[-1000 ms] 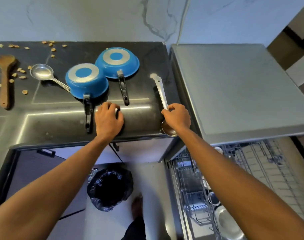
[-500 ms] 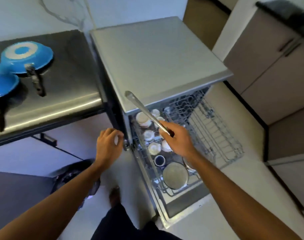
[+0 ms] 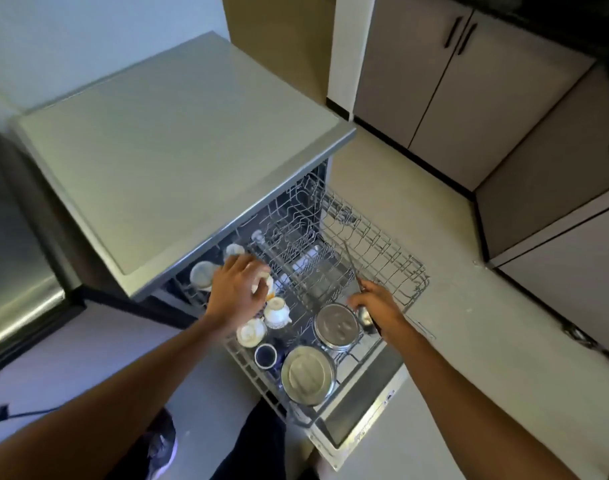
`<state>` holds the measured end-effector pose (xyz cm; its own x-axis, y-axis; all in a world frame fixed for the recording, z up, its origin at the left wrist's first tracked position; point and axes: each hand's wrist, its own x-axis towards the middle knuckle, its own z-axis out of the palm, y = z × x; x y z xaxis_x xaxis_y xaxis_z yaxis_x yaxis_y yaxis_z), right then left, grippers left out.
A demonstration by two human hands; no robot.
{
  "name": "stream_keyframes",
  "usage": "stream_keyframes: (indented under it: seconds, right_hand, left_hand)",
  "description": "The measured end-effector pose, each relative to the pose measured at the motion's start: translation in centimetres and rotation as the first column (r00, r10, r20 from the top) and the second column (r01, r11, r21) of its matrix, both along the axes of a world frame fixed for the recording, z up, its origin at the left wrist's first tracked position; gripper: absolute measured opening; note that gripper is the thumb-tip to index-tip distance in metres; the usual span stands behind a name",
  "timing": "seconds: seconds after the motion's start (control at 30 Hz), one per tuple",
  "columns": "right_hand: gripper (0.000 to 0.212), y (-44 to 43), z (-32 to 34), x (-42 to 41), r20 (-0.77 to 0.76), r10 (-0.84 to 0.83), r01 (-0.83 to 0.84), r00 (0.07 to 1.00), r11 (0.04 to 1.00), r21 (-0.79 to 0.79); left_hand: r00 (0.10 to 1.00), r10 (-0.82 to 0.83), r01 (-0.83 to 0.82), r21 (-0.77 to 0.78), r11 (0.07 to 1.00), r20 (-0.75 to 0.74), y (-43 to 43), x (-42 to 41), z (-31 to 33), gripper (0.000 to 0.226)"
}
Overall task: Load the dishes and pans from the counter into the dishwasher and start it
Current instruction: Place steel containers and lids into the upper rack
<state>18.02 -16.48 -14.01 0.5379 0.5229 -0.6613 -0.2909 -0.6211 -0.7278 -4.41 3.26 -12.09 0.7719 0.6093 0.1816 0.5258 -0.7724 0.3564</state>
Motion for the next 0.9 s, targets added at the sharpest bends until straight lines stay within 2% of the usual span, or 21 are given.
stream_keyframes:
  seconds: [0.13,0.2,0.3,0.5,0.67,0.8,0.9]
  right_hand:
    - [0.08,5.9,-1.3,3.1,-0.093,0.123,-0.125,0.988,0.992,-0.014]
    - [0.088,9.4,-1.8,4.7,-0.103,0.196,-0.198,0.975,0.98,-0.007]
    - [0.072,13.9,-2.4,7.1,-0.08,0.254,-0.258,0.964,0.965,-0.051]
    - [0.023,20.1,-3.6,11.3,-0.12,0.329,-0.343,0.937,0.931,-0.122]
    - [0.036,24.2,-6.7,13.1,-0.107,0.398,-0.407,0.911,0.909,-0.086]
    - [0.017,25.6,-10.0,13.8,-0.055,0.347,-0.349,0.936,0.936,-0.035]
    - [0.027,25.1,-11.2,14.3,-0.056,0.342,-0.344,0.938,0.939,-0.031]
  left_hand:
    - [0.994,-0.1,0.104,0.134,0.986,-0.036,6.2,7.3,2.0,0.03]
    - [0.991,-0.116,0.126,0.162,0.979,-0.074,9.0,10.8,2.9,0.038]
    - [0.982,-0.134,0.151,0.127,0.98,-0.135,12.8,15.4,3.4,0.052]
    - [0.976,-0.19,0.196,0.058,0.979,-0.103,16.5,22.2,3.2,0.066]
    - [0.975,-0.21,0.215,0.09,0.972,-0.069,17.2,24.1,2.7,0.067]
    - [0.975,-0.214,0.22,0.108,0.969,-0.067,17.3,23.9,2.6,0.069]
    - [0.974,-0.215,0.222,0.112,0.969,-0.066,17.4,24.1,2.5,0.068]
